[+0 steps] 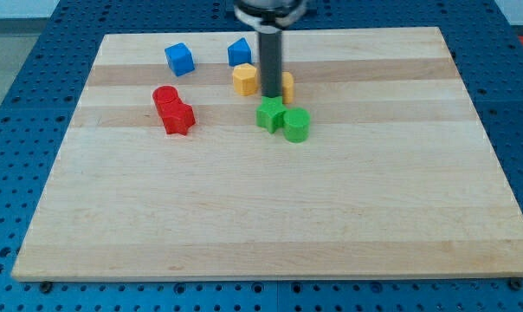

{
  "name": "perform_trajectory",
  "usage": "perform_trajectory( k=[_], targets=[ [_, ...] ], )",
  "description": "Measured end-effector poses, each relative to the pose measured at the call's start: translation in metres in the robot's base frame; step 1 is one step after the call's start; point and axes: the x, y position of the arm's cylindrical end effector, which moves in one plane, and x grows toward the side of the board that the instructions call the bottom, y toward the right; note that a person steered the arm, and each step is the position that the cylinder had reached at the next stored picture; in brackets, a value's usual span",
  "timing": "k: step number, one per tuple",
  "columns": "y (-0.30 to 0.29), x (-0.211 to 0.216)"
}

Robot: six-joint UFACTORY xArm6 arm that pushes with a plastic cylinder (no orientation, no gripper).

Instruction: Push the yellow and blue blocks towards the left side of the board

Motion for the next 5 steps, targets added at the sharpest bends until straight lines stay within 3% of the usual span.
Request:
perform_trajectory(
  k=[3,5],
  targets=[
    [0.048,-0.012],
    [-0.011,-0.027]
  ],
)
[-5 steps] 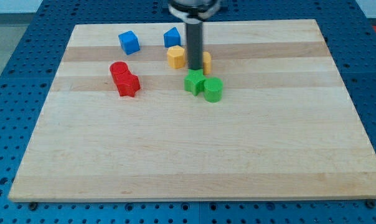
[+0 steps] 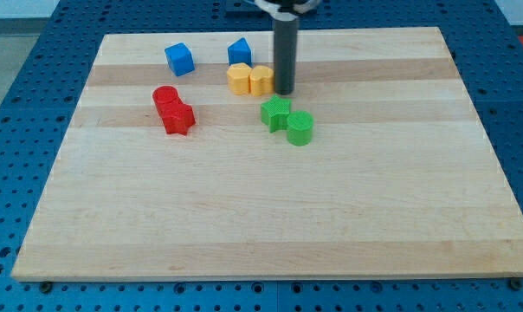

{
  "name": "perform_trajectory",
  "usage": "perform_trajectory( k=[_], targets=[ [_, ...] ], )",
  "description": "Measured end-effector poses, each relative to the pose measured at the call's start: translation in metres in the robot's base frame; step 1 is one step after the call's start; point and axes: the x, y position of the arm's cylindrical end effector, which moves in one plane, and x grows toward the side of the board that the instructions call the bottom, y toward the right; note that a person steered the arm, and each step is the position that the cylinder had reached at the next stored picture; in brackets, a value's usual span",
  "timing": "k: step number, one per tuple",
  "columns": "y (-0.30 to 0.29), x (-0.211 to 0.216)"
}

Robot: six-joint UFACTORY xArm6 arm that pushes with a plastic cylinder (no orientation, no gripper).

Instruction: Push the yellow and blue blocks towards the left side of the board

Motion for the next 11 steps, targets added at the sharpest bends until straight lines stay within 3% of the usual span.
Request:
perform_trajectory(
  k=[1,2,3,5,8,9,10,11],
  targets=[
    [0.001,0.000],
    [0.056,-0.006],
    [0.078,-0.041],
    [0.012,-0.079],
    [-0.119,-0.081],
    [-0.128,-0.081],
    [-0.065,-0.086],
    [0.039,-0.088]
  ],
)
